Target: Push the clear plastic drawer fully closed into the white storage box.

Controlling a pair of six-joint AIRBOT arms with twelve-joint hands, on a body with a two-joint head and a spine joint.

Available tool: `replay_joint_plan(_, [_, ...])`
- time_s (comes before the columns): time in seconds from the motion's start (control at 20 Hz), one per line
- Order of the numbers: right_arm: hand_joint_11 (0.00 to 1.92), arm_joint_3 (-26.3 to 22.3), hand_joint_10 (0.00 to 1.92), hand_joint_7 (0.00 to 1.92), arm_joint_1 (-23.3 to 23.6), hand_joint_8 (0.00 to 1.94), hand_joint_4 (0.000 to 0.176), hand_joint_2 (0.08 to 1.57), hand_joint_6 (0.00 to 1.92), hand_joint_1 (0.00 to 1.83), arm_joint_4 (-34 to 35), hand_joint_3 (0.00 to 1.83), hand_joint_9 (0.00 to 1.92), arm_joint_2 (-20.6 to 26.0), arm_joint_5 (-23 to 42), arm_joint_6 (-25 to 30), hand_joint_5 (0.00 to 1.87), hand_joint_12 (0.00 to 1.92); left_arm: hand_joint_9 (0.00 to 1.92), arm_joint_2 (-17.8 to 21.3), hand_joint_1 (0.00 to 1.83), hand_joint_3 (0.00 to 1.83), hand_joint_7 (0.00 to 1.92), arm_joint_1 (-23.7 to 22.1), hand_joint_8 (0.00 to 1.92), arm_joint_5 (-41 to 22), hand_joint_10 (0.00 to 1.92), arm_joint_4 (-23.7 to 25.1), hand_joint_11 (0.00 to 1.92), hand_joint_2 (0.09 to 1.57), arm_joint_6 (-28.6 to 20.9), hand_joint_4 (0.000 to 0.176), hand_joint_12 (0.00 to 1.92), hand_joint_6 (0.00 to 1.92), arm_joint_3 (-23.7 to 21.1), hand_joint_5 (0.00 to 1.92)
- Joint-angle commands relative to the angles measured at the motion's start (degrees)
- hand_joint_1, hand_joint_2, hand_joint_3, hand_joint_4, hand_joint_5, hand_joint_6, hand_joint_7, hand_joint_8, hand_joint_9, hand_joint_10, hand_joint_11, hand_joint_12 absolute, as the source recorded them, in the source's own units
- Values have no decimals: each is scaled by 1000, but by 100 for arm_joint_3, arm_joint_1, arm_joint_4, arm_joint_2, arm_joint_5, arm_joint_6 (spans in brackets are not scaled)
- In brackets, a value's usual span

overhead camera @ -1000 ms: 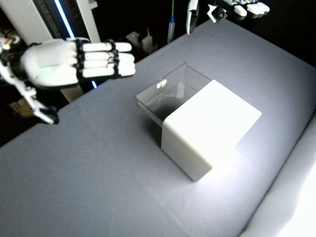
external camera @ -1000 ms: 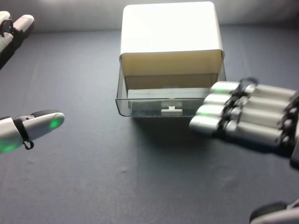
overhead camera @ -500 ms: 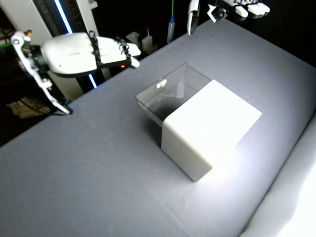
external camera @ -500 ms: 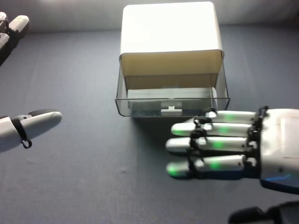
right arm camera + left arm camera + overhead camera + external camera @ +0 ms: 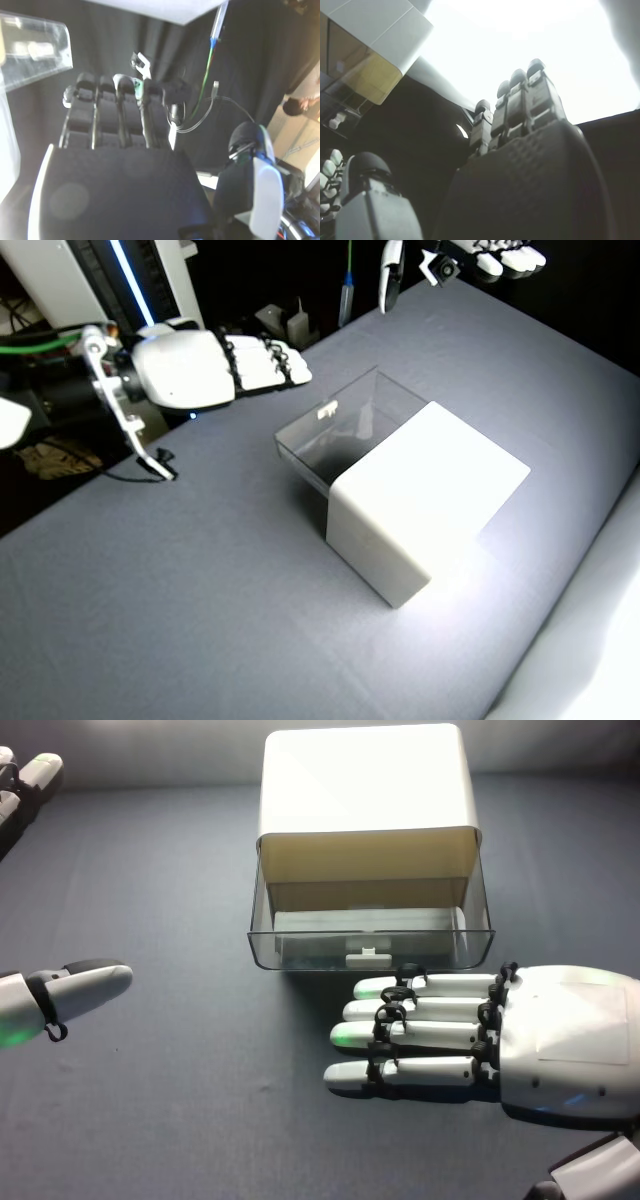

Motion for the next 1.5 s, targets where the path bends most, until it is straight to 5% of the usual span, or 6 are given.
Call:
replay_joint_plan(0.0, [0, -2, 0, 0, 70, 0, 59, 967, 0, 0, 150, 13, 0, -22, 562, 43, 92, 0, 0, 21, 332, 0, 0, -17, 0, -705, 0, 61, 0, 830, -5, 149, 0, 0, 31, 0])
replay_joint_plan(0.25, [0, 137, 0, 0, 96, 0, 68, 993, 12, 0, 136, 23, 0, -159, 331, 43, 39, 0, 0, 21, 347, 0, 0, -17, 0, -705, 0, 67, 0, 828, -5, 126, 0, 0, 33, 0])
replay_joint_plan(0.65, [0, 556, 0, 0, 258, 0, 72, 1014, 0, 0, 196, 26, 0, -456, -318, -145, 0, 0, 0, 38, 321, 0, 0, 3, 0, -706, 0, 74, 0, 813, -27, 176, 0, 0, 34, 0])
replay_joint_plan(1.05, [0, 705, 0, 0, 538, 0, 70, 1030, 0, 0, 650, 25, 0, -351, -490, -711, 1, 0, 0, 40, 310, 19, 0, 36, 0, -707, 0, 73, 0, 889, -81, 116, 0, 0, 48, 0])
replay_joint_plan(1.35, [0, 999, 0, 0, 687, 0, 108, 1020, 0, 0, 1129, 17, 0, -332, -699, -1038, 0, 0, 0, 34, 329, 2, 0, 39, 0, -707, 0, 73, 0, 864, -118, 149, 0, 0, 69, 0])
replay_joint_plan(1.45, [0, 1168, 0, 0, 716, 0, 91, 1011, 0, 0, 1386, 12, 0, -337, -757, -1146, 0, 0, 0, 32, 299, 0, 0, 39, 0, -707, 0, 73, 0, 850, -127, 146, 0, 0, 79, 0])
